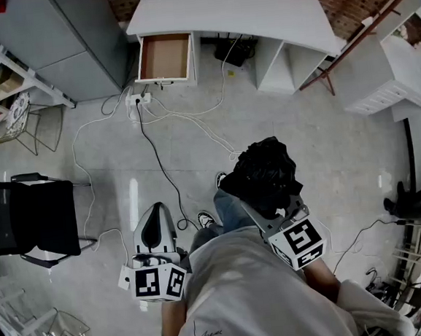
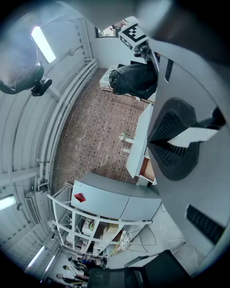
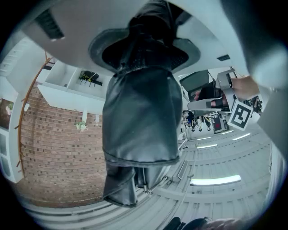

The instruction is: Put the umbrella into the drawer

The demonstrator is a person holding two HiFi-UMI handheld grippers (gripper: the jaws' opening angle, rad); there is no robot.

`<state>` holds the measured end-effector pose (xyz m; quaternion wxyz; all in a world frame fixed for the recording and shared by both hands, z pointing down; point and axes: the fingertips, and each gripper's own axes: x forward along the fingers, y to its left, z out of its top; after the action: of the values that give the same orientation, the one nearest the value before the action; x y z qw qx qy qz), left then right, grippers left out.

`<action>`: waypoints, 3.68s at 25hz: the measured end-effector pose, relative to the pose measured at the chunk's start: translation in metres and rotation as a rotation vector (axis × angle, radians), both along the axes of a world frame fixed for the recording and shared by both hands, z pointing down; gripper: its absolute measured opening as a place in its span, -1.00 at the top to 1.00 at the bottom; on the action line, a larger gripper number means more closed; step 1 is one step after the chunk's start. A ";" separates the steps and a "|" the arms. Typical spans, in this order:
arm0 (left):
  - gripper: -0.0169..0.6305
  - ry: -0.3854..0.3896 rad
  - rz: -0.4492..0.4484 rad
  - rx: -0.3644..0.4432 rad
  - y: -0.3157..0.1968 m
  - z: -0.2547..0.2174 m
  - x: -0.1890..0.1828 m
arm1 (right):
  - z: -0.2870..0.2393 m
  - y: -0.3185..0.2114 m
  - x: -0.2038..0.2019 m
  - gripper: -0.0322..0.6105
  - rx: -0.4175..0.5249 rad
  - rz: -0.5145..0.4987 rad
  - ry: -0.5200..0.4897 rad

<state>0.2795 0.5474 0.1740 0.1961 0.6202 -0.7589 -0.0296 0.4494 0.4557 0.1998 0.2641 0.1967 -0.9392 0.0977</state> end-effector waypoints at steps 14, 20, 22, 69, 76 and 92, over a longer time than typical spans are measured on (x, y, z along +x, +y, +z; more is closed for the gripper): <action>0.90 -0.026 -0.088 0.032 0.042 -0.016 -0.031 | -0.018 0.026 -0.006 0.15 -0.005 -0.018 -0.120; 0.90 0.005 -0.056 0.003 0.000 -0.005 -0.023 | -0.009 -0.009 -0.021 0.15 -0.025 -0.038 -0.114; 0.90 0.002 -0.048 -0.006 -0.017 -0.005 -0.029 | -0.006 -0.026 -0.032 0.15 -0.036 -0.042 -0.116; 0.90 -0.048 0.215 -0.010 -0.360 -0.022 -0.264 | -0.003 -0.314 -0.270 0.13 -0.050 0.141 -0.182; 0.90 -0.044 0.296 -0.025 -0.379 -0.021 -0.339 | -0.002 -0.322 -0.338 0.13 -0.058 0.204 -0.124; 0.90 0.032 0.455 -0.029 -0.378 0.016 -0.436 | 0.014 -0.297 -0.441 0.14 -0.082 0.302 -0.001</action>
<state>-0.1564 0.1693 0.1900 0.2189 0.7720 -0.5965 0.0164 0.0086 0.1591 0.2138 0.2536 0.3247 -0.8943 0.1747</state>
